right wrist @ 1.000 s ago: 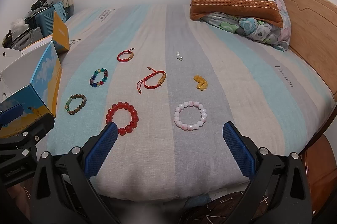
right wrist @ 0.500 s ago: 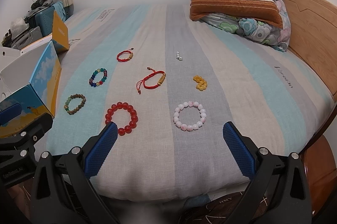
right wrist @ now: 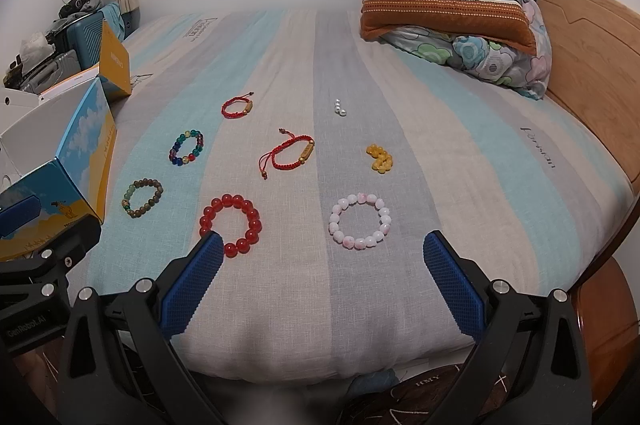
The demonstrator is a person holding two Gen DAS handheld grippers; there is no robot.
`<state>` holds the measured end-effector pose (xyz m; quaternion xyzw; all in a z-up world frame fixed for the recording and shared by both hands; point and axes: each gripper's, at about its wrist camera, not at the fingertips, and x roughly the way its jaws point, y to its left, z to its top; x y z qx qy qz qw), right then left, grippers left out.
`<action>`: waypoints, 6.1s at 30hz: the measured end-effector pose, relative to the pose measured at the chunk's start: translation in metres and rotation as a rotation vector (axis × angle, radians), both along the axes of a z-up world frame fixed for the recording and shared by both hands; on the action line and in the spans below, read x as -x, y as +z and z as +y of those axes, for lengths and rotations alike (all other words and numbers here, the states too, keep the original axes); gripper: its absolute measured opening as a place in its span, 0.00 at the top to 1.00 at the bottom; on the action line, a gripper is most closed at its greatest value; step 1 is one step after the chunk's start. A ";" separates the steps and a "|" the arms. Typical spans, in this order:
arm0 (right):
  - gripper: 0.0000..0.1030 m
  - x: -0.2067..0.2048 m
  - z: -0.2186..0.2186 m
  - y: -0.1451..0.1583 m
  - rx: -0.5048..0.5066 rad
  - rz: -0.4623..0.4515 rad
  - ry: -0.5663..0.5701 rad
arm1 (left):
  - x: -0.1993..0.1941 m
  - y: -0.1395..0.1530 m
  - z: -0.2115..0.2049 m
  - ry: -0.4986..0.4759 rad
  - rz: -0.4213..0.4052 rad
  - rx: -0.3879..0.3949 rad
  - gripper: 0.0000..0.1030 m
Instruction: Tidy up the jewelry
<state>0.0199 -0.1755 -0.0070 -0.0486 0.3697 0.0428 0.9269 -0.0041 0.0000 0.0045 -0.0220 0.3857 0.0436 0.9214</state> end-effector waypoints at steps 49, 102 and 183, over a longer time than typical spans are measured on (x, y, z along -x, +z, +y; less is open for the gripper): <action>0.34 -0.153 -0.066 -0.108 -0.008 0.387 -0.124 | -0.156 -0.110 -0.069 -0.193 0.364 0.042 0.12; 0.89 -0.121 -0.064 -0.042 -0.114 0.152 -0.067 | -0.124 -0.054 -0.050 -0.232 0.231 0.143 0.87; 0.88 -0.071 0.380 -0.017 0.051 0.284 0.536 | -0.007 -0.011 0.330 0.415 0.257 0.175 0.87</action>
